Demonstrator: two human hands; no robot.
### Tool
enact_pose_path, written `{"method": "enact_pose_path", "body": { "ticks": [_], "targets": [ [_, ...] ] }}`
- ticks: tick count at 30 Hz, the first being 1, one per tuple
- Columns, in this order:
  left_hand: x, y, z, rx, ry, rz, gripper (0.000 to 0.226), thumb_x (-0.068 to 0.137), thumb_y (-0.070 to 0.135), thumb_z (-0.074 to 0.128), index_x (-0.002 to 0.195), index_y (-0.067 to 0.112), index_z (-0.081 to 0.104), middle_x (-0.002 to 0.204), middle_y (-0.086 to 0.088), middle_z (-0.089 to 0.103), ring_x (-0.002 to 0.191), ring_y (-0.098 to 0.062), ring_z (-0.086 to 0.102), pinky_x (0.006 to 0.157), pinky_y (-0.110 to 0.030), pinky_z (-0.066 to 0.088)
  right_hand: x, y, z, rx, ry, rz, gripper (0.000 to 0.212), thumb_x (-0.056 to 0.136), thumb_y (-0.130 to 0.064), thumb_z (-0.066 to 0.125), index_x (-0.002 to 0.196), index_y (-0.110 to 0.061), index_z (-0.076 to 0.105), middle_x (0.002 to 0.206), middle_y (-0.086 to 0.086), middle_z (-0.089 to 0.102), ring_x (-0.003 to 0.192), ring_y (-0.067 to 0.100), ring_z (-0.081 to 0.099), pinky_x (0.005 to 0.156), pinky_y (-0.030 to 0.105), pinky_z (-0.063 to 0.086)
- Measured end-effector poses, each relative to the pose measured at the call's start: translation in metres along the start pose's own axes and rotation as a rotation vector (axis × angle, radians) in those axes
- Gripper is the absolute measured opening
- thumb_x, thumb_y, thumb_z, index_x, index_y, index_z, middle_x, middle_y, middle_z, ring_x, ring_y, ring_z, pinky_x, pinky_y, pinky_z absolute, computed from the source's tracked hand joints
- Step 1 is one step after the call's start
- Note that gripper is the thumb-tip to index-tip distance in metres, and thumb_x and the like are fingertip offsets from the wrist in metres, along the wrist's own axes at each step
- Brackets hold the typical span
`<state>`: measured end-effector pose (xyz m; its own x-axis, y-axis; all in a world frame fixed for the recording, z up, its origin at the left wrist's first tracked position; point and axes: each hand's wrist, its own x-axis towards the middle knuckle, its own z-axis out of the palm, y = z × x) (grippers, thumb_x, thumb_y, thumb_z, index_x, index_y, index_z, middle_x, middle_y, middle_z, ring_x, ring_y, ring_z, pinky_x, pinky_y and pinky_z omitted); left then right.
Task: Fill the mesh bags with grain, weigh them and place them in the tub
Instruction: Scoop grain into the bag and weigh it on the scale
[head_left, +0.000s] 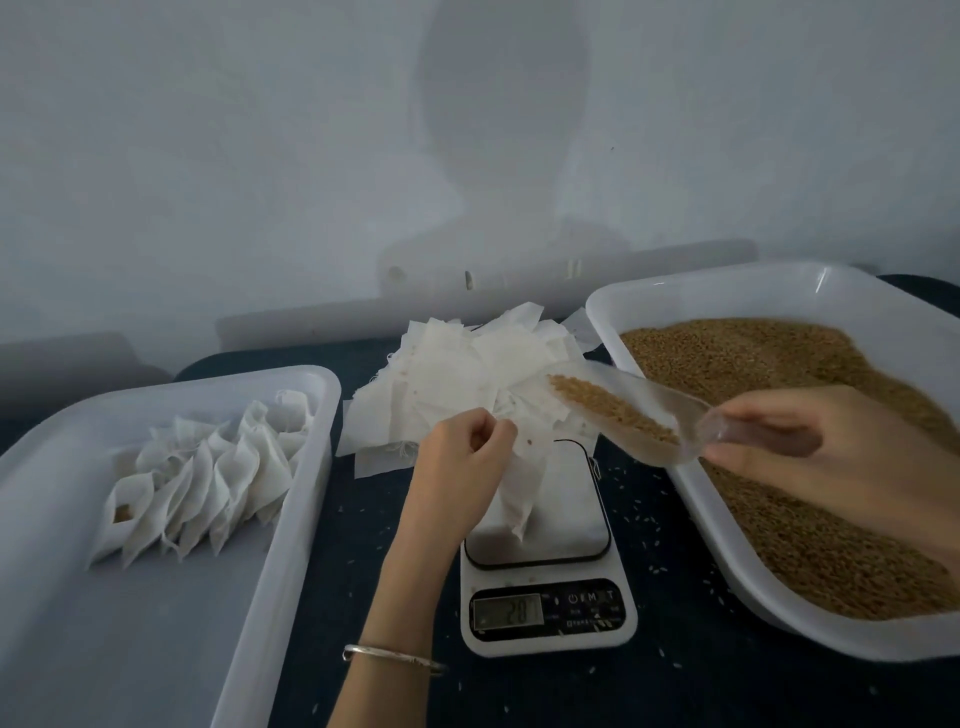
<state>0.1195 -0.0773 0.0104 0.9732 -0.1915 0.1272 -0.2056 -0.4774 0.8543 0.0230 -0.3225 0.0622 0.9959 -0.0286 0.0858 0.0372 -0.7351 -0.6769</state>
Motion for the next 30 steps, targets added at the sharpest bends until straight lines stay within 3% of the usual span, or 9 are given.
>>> {"method": "enact_pose_path", "body": {
  "ticks": [6, 10, 14, 18, 25, 30],
  "targets": [
    [-0.001, -0.002, -0.006, 0.012, 0.029, 0.034, 0.032, 0.090, 0.029, 0.058, 0.064, 0.012, 0.053, 0.047, 0.013, 0.040, 0.044, -0.002, 0.035, 0.045, -0.010, 0.033, -0.011, 0.021, 0.012, 0.136, 0.319, 0.048, 0.030, 0.064, -0.064, 0.059, 0.089, -0.049, 0.068, 0.086, -0.030, 0.068, 0.080, -0.010, 0.062, 0.069, 0.026, 0.047],
    [-0.003, 0.005, -0.006, -0.011, 0.065, 0.058, 0.033, 0.090, 0.033, 0.060, 0.065, 0.012, 0.054, 0.044, 0.014, 0.040, 0.043, -0.001, 0.036, 0.045, -0.008, 0.033, -0.014, 0.029, 0.022, 0.153, 0.429, 0.061, 0.016, 0.075, -0.048, 0.067, 0.083, -0.061, 0.062, 0.084, -0.035, 0.065, 0.078, -0.015, 0.060, 0.062, 0.021, 0.044],
    [-0.013, 0.005, -0.007, -0.164, 0.209, 0.118, 0.038, 0.094, 0.034, 0.055, 0.061, 0.018, 0.044, 0.049, 0.011, 0.039, 0.046, -0.002, 0.035, 0.046, -0.012, 0.031, -0.013, 0.039, 0.029, 0.078, 0.453, 0.122, 0.009, 0.078, -0.047, 0.066, 0.086, -0.045, 0.066, 0.078, -0.024, 0.067, 0.078, -0.006, 0.061, 0.062, 0.019, 0.041],
    [-0.029, -0.013, -0.010, -0.407, 0.253, 0.109, 0.037, 0.097, 0.022, 0.051, 0.061, 0.018, 0.044, 0.055, 0.004, 0.038, 0.051, -0.004, 0.033, 0.048, -0.014, 0.031, -0.012, 0.042, 0.032, -0.028, 0.482, 0.154, 0.004, 0.082, -0.037, 0.068, 0.084, -0.037, 0.065, 0.079, -0.028, 0.060, 0.077, -0.009, 0.054, 0.061, 0.021, 0.039],
    [-0.047, -0.036, -0.008, -0.514, 0.404, 0.085, 0.038, 0.098, 0.014, 0.049, 0.060, 0.014, 0.042, 0.055, 0.001, 0.036, 0.050, -0.007, 0.029, 0.047, -0.016, 0.029, -0.011, 0.044, 0.035, -0.097, 0.506, 0.171, 0.026, 0.082, -0.036, 0.070, 0.101, -0.019, 0.071, 0.075, -0.033, 0.048, 0.073, 0.002, 0.053, 0.069, 0.027, 0.040],
    [-0.052, -0.043, -0.014, -0.523, 0.506, 0.090, 0.036, 0.097, 0.015, 0.049, 0.062, 0.014, 0.042, 0.053, 0.003, 0.038, 0.049, -0.006, 0.031, 0.046, -0.015, 0.029, -0.011, 0.048, 0.037, -0.055, 0.516, 0.148, 0.021, 0.083, -0.037, 0.070, 0.098, -0.022, 0.069, 0.075, -0.034, 0.046, 0.072, -0.014, 0.044, 0.061, 0.018, 0.033]
  ]
}}
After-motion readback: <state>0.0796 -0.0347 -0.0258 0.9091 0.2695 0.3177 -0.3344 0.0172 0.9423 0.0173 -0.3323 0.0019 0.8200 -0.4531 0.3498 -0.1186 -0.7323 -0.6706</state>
